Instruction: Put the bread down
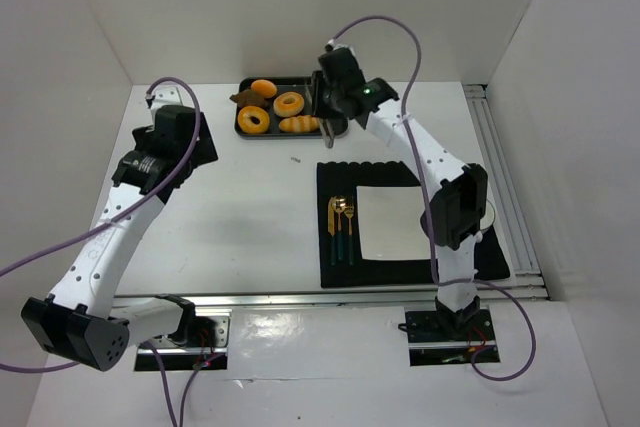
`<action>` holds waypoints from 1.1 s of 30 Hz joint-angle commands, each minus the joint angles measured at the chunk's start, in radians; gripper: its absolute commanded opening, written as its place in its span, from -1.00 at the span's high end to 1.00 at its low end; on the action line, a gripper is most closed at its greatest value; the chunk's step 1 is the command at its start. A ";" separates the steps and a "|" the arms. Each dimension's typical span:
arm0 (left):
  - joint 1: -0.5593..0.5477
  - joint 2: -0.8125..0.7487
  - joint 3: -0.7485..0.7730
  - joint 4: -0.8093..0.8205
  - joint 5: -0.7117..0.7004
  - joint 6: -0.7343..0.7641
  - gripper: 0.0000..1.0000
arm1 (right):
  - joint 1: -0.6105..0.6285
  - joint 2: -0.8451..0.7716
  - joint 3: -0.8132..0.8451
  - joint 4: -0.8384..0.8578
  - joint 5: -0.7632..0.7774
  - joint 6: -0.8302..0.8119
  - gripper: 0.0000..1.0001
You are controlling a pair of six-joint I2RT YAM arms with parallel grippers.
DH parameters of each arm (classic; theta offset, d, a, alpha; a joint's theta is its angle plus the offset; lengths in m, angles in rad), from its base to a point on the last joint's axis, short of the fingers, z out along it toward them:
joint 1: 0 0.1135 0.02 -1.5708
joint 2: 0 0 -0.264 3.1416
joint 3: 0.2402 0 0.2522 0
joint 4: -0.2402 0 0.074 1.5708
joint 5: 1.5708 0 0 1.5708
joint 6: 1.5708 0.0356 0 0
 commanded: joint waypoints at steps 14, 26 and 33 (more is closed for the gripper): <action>0.008 0.083 0.097 -0.010 0.051 0.066 -0.98 | -0.235 0.346 0.335 -0.088 -0.199 0.016 -0.08; 0.008 0.113 0.077 0.021 0.051 0.057 -0.98 | -0.246 0.441 0.402 -0.068 -0.201 0.054 -0.21; 0.008 0.122 0.048 0.039 0.032 0.057 -0.98 | -0.235 0.507 0.451 -0.048 -0.142 0.086 -0.21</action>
